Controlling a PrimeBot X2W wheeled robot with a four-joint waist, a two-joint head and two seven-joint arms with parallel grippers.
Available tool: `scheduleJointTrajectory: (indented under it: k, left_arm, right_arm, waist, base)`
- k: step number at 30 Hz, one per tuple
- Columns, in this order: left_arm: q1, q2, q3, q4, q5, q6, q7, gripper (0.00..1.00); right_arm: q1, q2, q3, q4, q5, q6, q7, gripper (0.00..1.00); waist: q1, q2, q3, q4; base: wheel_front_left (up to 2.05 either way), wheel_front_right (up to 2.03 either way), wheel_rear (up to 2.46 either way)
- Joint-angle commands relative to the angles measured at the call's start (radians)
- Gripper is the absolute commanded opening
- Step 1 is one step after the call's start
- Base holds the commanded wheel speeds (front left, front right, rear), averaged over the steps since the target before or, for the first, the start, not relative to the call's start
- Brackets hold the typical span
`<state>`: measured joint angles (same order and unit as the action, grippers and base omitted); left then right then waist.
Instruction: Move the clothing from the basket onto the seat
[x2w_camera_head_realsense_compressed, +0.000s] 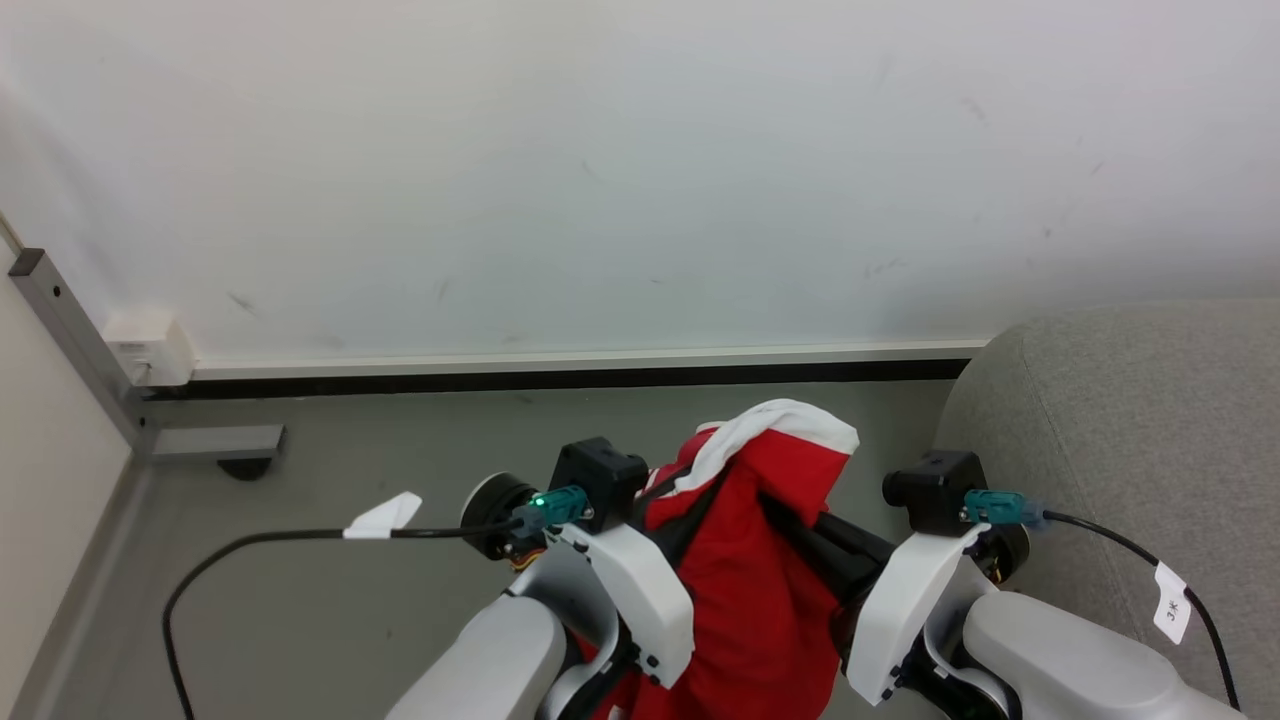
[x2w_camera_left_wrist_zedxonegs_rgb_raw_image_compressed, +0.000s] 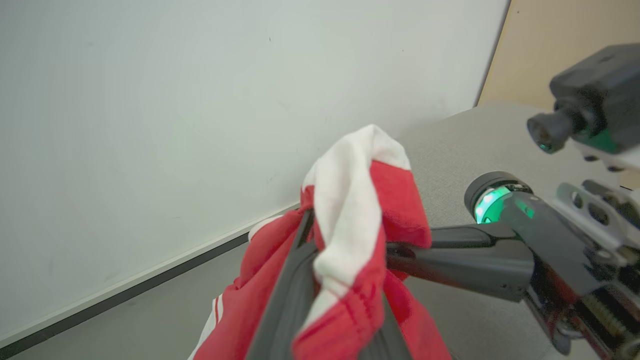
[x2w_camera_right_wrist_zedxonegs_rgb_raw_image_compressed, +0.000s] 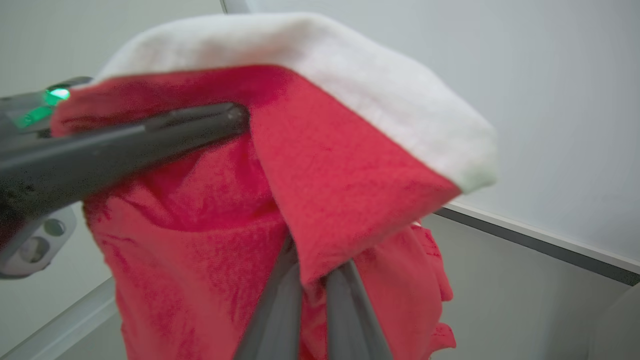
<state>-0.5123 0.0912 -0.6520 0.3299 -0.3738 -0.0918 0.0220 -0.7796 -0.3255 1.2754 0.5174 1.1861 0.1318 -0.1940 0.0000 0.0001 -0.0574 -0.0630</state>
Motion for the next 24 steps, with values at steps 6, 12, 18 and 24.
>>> scheduleJointTrajectory:
  k: [6, 12, 18, 24]
  left_arm:
    - [-0.012, 0.001, 0.009, 0.052, -0.007, 0.016, -0.031, 0.0]
    - [-0.008, -0.004, 0.007, 0.103, -0.012, 0.025, -0.063, 0.0]
    - [-0.023, -0.012, 0.006, 0.148, -0.014, 0.035, -0.098, 0.04]
    - [-0.035, -0.019, 0.011, 0.193, -0.018, 0.053, -0.144, 1.0]
  right_arm:
    - [-0.03, 0.026, 0.003, 0.033, -0.033, -0.002, -0.045, 0.0]
    - [-0.052, 0.042, -0.004, 0.083, -0.049, -0.002, -0.069, 0.0]
    - [-0.057, 0.067, -0.021, 0.109, -0.071, -0.002, -0.072, 0.0]
    - [-0.039, 0.078, -0.056, 0.107, -0.095, -0.002, -0.072, 0.0]
  waist:
    - [0.0, -0.0001, 0.018, 0.004]
    - [0.0, -0.0001, 0.041, 0.015]
    - [0.0, -0.0001, 0.061, 0.029]
    - [0.0, -0.0001, 0.074, 0.036]
  base:
    - [0.0, 0.0, 0.0]
    - [0.0, 0.0, 0.0]
    - [0.0, 0.0, 0.0]
    - [0.0, 0.0, 0.0]
